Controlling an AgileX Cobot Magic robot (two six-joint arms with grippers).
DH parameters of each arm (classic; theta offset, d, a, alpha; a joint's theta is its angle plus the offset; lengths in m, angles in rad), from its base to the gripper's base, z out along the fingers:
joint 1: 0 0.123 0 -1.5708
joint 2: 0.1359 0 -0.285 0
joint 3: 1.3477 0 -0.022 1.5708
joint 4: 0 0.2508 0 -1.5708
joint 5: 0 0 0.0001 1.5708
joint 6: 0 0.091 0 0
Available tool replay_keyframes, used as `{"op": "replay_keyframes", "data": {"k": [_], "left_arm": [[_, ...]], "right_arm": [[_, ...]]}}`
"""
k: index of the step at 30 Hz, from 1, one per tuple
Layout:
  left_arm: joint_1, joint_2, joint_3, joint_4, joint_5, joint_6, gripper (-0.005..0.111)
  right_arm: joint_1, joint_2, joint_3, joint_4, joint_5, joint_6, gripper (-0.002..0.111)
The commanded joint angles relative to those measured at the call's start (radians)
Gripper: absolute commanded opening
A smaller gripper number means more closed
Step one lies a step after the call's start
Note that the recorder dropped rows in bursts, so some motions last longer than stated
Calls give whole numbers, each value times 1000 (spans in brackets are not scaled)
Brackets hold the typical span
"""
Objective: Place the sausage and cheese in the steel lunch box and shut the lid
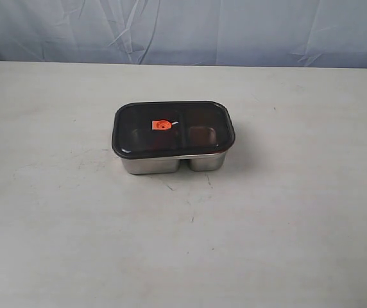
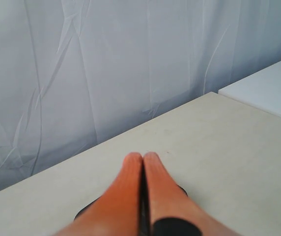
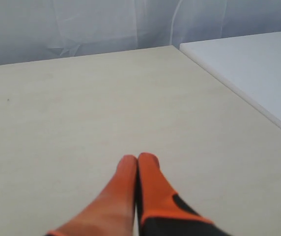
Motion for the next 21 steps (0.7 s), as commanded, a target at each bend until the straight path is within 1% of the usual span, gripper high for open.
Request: {"op": "replay_keyframes", "data": {"k": [1, 14, 15, 17, 18, 20, 21], "left_arm": [[-2, -5, 6, 4, 3, -5, 0], [-2, -5, 6, -3, 0, -5, 0], [-2, -5, 14, 3, 0, -1, 0], [-2, -13, 19, 91, -11, -7, 0], [-2, -24, 26, 123, -4, -42, 0], [0, -72, 64, 201, 15, -177, 0], [19, -151, 131, 278, 8, -285, 0]], "right_arm": [[-6, -7, 5, 11, -18, 0, 0], [-3, -7, 5, 11, -18, 0, 0], [-3, -7, 5, 11, -18, 0, 0], [-3, -7, 5, 11, -18, 0, 0], [-3, -7, 5, 11, -18, 0, 0], [-3, -7, 5, 11, -18, 0, 0], [-3, -7, 5, 11, -18, 0, 0]]}}
